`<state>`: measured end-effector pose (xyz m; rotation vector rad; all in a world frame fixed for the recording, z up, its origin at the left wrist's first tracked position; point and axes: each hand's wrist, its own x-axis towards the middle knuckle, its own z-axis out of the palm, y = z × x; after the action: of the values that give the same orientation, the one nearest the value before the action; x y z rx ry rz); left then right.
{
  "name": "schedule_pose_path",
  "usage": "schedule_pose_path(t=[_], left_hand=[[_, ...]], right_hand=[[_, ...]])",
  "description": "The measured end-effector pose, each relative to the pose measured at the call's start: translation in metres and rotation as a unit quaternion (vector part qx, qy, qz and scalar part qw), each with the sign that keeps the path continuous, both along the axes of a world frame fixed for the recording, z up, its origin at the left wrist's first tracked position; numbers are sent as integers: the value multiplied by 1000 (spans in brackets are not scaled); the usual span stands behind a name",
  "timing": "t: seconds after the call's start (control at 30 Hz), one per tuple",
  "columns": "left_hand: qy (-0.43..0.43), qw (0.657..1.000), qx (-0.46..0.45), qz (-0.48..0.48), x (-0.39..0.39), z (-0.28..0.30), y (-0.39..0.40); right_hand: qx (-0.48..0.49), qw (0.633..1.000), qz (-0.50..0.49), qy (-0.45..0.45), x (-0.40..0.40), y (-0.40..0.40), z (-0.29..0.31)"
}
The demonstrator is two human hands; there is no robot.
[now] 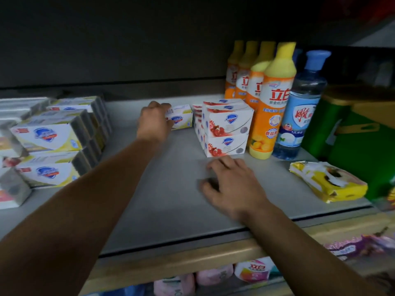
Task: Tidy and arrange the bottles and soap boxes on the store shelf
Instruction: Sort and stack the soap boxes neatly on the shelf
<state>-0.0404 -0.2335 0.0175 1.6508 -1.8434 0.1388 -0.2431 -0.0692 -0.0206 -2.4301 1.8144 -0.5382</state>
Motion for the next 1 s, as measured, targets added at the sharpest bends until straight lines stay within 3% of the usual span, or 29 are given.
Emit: schedule_pose_path(t=[0.27, 0.4, 0.7, 1.0], left_hand=[[-10, 998, -11, 66, -12, -24, -51], [-53, 997, -42, 40, -12, -30, -53], [-94, 993, 69, 7, -11, -12, -41], [-33, 993, 87, -70, 15, -3, 66]], right_hand=[[-11, 1000, -5, -27, 1, -3, -5], [-20, 999, -11, -32, 2, -3, -6], [-17, 999, -9, -26, 1, -2, -5], [6, 1000, -18, 12, 4, 1, 2]])
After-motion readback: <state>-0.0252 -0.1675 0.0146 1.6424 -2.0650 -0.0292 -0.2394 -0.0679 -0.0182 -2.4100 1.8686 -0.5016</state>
